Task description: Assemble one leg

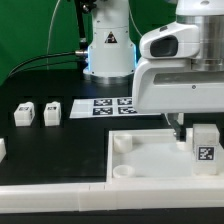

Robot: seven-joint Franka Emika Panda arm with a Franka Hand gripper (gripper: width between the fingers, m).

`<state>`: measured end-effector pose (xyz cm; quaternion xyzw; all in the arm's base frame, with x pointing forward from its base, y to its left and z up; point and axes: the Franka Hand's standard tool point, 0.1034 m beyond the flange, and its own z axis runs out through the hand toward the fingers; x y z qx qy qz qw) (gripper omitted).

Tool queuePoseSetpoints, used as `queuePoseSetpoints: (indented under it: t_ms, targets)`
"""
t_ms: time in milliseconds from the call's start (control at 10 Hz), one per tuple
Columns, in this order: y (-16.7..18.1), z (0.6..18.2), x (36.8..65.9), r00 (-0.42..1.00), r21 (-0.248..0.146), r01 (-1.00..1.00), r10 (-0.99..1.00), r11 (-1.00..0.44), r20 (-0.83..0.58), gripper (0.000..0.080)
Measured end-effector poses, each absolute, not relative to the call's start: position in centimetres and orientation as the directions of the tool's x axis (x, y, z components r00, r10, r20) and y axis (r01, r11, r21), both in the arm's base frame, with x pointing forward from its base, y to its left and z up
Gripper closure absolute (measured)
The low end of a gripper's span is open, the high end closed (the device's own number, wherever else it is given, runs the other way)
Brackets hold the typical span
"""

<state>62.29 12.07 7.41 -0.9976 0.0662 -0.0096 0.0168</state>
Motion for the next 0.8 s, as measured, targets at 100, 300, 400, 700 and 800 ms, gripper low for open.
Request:
queuePoseSetpoints:
  t_ms: [100,300,400,700,800]
  targets:
    - [12.06,7.38,62.28,0.991,-0.035,-0.132,-0.133,-0.991,0.017,0.0364]
    - [11.75,7.33,62.29,0.991,-0.032,-0.135,-0.136,-0.99,0.016,0.051]
    - [11.75,7.33,62.3,0.991,-0.032,-0.135,-0.136,-0.99,0.017,0.0509]
    - [11.75,7.33,62.31,0.985,-0.033,-0.169,-0.17,-0.985,0.016,0.0509]
    - [11.74,7.33,62.33,0.955,-0.037,-0.297,-0.298,-0.954,0.012,0.0509]
